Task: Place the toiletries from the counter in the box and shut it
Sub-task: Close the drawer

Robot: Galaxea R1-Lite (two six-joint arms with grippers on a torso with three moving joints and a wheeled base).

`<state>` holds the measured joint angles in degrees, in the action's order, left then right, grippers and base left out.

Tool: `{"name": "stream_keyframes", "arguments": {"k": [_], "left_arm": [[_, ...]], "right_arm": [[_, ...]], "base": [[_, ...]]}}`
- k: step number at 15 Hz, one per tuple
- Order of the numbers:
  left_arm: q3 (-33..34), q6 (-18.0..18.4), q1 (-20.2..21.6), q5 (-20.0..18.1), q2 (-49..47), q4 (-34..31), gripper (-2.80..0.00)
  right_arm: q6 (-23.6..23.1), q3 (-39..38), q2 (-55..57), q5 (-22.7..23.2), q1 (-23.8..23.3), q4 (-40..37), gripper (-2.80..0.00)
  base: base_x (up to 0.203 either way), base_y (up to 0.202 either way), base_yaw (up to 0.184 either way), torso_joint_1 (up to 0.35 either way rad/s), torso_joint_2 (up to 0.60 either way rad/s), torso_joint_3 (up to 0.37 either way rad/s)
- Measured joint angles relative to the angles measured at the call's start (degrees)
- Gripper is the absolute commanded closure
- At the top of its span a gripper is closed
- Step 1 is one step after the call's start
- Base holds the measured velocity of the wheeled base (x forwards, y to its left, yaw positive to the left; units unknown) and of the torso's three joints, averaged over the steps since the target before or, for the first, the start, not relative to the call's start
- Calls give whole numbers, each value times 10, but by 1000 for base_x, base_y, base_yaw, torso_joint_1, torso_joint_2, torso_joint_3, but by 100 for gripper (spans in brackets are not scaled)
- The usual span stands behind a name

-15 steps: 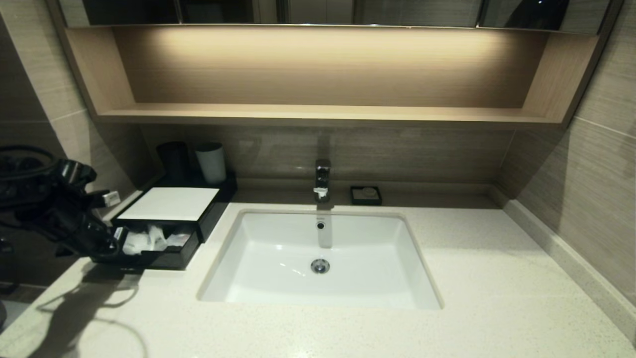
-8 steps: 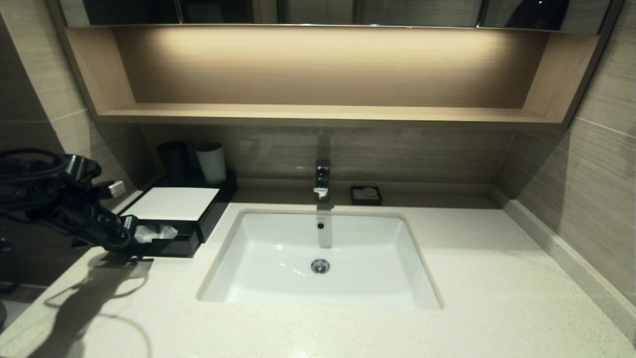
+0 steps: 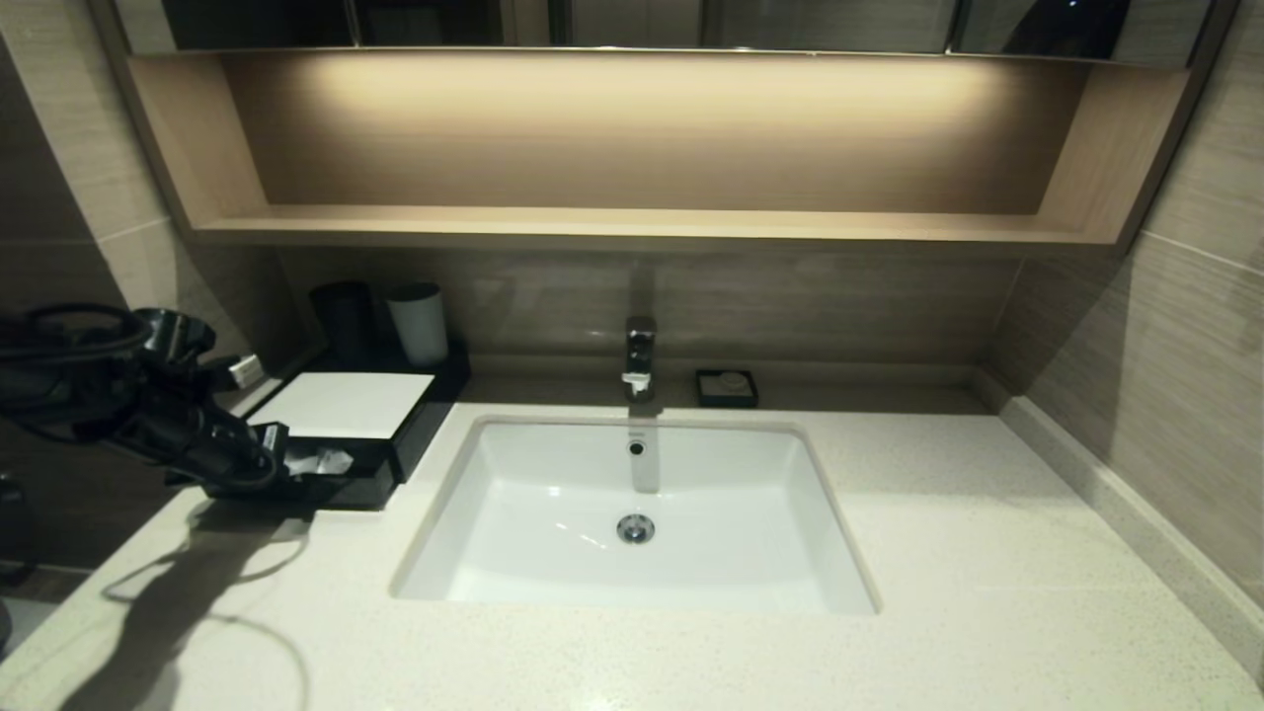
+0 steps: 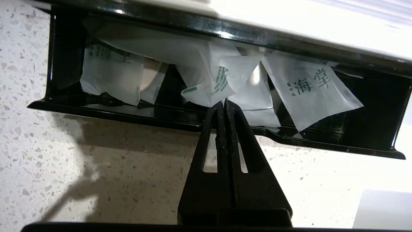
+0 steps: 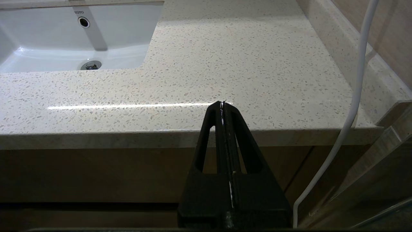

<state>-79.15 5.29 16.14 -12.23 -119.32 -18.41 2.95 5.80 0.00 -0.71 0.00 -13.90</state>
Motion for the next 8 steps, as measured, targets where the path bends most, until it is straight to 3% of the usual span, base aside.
{"name": "stream_keyframes", "arguments": {"k": [8], "left_arm": [[26,-5,0,1,71,-18,0]], "right_arm": [[0,0,0,0,0,0,0]], "base": [[0,0,0,0,0,0]]}}
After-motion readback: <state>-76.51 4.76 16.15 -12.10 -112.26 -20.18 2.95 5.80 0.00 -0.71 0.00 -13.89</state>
